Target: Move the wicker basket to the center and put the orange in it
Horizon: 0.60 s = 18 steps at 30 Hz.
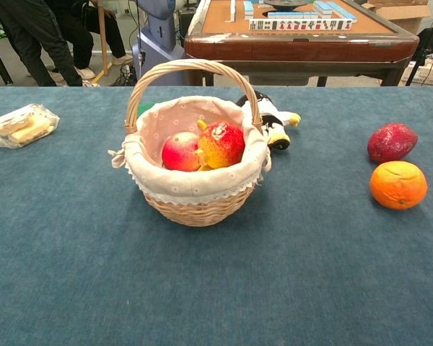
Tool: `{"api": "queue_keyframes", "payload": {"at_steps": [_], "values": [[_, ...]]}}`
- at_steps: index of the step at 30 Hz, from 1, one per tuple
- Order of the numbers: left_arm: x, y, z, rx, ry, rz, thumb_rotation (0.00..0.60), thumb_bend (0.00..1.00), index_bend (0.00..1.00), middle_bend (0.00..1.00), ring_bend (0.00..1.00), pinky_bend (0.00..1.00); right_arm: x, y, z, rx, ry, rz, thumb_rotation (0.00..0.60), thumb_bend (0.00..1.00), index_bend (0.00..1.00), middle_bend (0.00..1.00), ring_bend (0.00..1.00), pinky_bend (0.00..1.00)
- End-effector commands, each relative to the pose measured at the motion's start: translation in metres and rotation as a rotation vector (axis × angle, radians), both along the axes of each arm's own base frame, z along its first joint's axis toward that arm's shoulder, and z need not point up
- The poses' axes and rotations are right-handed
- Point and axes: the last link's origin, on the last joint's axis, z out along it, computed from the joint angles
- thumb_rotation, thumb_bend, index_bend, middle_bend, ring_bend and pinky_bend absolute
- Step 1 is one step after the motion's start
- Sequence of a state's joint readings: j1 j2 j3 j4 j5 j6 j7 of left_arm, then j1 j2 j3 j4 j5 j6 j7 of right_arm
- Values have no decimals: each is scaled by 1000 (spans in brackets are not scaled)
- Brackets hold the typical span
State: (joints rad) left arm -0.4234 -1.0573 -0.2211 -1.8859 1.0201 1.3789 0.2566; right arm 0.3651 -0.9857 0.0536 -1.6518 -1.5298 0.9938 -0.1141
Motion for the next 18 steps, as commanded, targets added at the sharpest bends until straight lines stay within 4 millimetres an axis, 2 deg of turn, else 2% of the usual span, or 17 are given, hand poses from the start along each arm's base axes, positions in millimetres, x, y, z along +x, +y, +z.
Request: {"api": "queue_keyframes", "payload": {"at_steps": [1, 4, 12, 16, 18], "values": [[-3, -2, 2, 0, 9, 8, 600, 110, 32, 29, 0, 141, 7, -18, -24, 44, 25, 9, 600, 155, 83, 131, 117, 305], [-7, -3, 4, 1, 28, 13, 600, 110, 33, 29, 0, 141, 8, -26, -37, 65, 34, 4, 600, 155, 36, 77, 76, 305], [-18, -9, 9, -5, 58, 42, 600, 111, 35, 29, 0, 141, 13, -45, -65, 97, 23, -14, 600, 168, 40, 95, 83, 305], [-21, -11, 11, -3, 96, 47, 600, 110, 35, 29, 0, 141, 14, -50, -75, 113, 37, -8, 600, 243, 143, 178, 141, 342], [-23, -11, 10, -16, 109, 53, 600, 110, 38, 29, 0, 141, 16, -52, -79, 113, 34, -1, 600, 298, 238, 231, 194, 416]]}}
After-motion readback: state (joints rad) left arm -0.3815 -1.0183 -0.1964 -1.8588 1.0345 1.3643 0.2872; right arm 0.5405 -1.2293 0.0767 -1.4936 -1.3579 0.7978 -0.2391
